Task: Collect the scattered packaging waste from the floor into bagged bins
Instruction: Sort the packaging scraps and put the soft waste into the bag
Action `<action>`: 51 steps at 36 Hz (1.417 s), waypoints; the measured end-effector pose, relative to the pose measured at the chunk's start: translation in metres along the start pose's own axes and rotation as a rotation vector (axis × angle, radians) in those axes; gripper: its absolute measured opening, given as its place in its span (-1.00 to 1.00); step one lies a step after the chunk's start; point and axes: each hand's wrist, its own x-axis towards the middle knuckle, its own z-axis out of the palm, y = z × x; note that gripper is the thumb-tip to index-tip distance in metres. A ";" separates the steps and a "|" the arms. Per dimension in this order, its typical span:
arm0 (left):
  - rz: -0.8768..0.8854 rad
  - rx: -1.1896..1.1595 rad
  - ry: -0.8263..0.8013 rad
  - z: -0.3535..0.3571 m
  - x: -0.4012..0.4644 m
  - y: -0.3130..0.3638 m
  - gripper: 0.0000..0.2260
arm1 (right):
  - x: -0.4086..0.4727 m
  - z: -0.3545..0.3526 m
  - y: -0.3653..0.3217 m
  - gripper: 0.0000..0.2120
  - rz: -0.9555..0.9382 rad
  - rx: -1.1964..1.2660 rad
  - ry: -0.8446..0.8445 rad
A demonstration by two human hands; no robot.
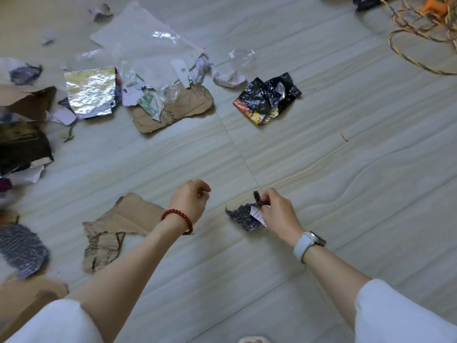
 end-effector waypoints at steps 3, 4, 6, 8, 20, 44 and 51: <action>-0.015 -0.069 0.117 -0.062 -0.017 -0.011 -0.90 | -0.006 0.007 -0.062 -0.89 -0.115 0.139 -0.030; -0.035 -0.088 0.167 -0.085 -0.024 -0.017 -0.90 | -0.010 0.009 -0.087 -0.90 -0.172 0.164 -0.049; -0.086 -0.117 0.284 -0.135 -0.043 -0.033 -0.91 | -0.018 0.015 -0.143 -0.88 -0.302 0.166 -0.103; -0.134 -0.129 0.403 -0.183 -0.069 -0.050 -0.91 | -0.033 0.023 -0.198 -0.86 -0.428 0.136 -0.171; -0.531 -0.140 0.952 -0.326 -0.306 -0.176 -0.92 | -0.194 0.126 -0.421 -0.85 -1.012 0.001 -0.510; -0.432 -0.445 0.858 -0.312 -0.234 -0.187 -0.82 | -0.128 0.137 -0.450 -0.70 -0.800 -0.686 -0.522; -0.850 -0.507 0.387 -0.226 -0.109 -0.219 -0.43 | -0.005 0.153 -0.409 -0.69 -0.689 -0.727 -0.546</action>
